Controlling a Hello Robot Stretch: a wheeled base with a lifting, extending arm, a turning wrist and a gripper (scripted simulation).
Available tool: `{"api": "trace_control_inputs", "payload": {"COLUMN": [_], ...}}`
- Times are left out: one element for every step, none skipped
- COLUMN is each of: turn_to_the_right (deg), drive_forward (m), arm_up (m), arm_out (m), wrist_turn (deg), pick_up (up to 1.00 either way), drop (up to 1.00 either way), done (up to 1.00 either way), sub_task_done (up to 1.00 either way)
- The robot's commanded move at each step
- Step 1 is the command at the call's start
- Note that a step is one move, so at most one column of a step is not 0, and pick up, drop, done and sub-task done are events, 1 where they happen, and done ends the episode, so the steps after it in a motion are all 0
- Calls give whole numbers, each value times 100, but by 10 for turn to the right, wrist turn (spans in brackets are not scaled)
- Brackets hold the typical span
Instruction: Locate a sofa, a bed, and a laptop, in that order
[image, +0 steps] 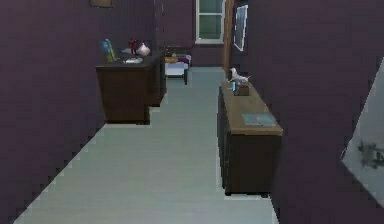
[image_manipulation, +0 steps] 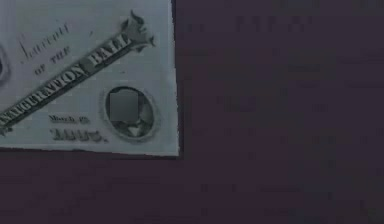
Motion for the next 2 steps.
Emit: {"api": "trace_control_inputs", "payload": {"turn_to_the_right": [-30, 0], "drive_forward": [0, 100], "arm_up": [0, 0], "arm_out": [0, 0], "wrist_turn": [0, 0], "pick_up": [0, 0], "drop": [0, 0], "done": [0, 0], "sub_task_done": [0, 0]}}
